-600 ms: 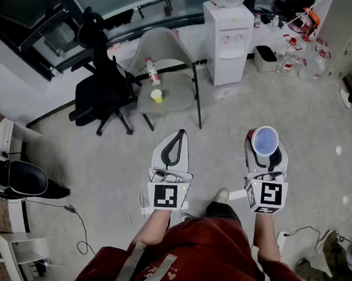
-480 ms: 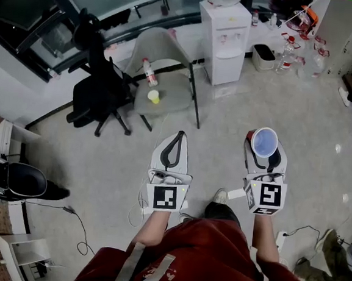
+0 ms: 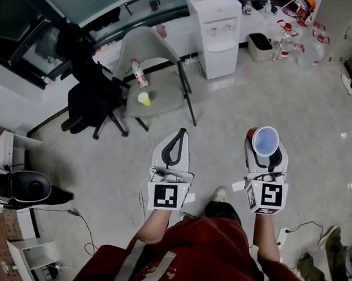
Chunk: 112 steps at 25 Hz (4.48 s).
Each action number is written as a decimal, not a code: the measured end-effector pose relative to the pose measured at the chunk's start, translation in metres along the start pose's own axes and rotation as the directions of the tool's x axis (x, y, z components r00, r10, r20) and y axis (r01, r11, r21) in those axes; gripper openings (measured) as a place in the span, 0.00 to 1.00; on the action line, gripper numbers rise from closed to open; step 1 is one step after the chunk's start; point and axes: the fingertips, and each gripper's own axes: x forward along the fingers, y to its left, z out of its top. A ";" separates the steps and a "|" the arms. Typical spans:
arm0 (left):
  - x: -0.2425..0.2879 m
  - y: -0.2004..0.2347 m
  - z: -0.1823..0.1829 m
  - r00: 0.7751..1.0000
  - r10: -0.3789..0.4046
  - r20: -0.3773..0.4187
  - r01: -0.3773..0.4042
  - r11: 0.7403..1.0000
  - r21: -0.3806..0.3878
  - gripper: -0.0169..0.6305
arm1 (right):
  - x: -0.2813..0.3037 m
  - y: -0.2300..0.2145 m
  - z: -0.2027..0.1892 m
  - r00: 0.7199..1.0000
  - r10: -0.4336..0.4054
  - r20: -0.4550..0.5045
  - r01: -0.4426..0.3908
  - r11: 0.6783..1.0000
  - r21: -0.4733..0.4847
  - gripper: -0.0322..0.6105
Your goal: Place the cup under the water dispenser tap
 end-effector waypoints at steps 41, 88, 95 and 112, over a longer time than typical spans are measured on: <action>0.382 0.145 -0.088 0.997 -0.078 0.018 0.079 0.993 -0.088 0.02 | 0.386 -0.101 -0.001 0.994 -0.028 -0.104 0.022 0.998 -0.054 0.49; 0.641 0.082 -0.541 0.965 -0.049 -0.258 0.007 0.987 -0.163 0.03 | 0.673 -0.217 -0.435 0.927 0.148 -0.344 -0.140 0.989 0.048 0.49; 0.637 0.072 -0.577 0.954 -0.053 -0.295 0.001 0.985 -0.173 0.03 | 0.676 -0.213 -0.475 0.907 0.167 -0.387 -0.154 0.986 0.064 0.49; 0.644 0.074 -0.590 0.940 -0.013 -0.341 -0.054 0.981 -0.187 0.03 | 0.782 -0.230 -0.462 0.930 0.185 -0.317 -0.192 0.981 0.010 0.49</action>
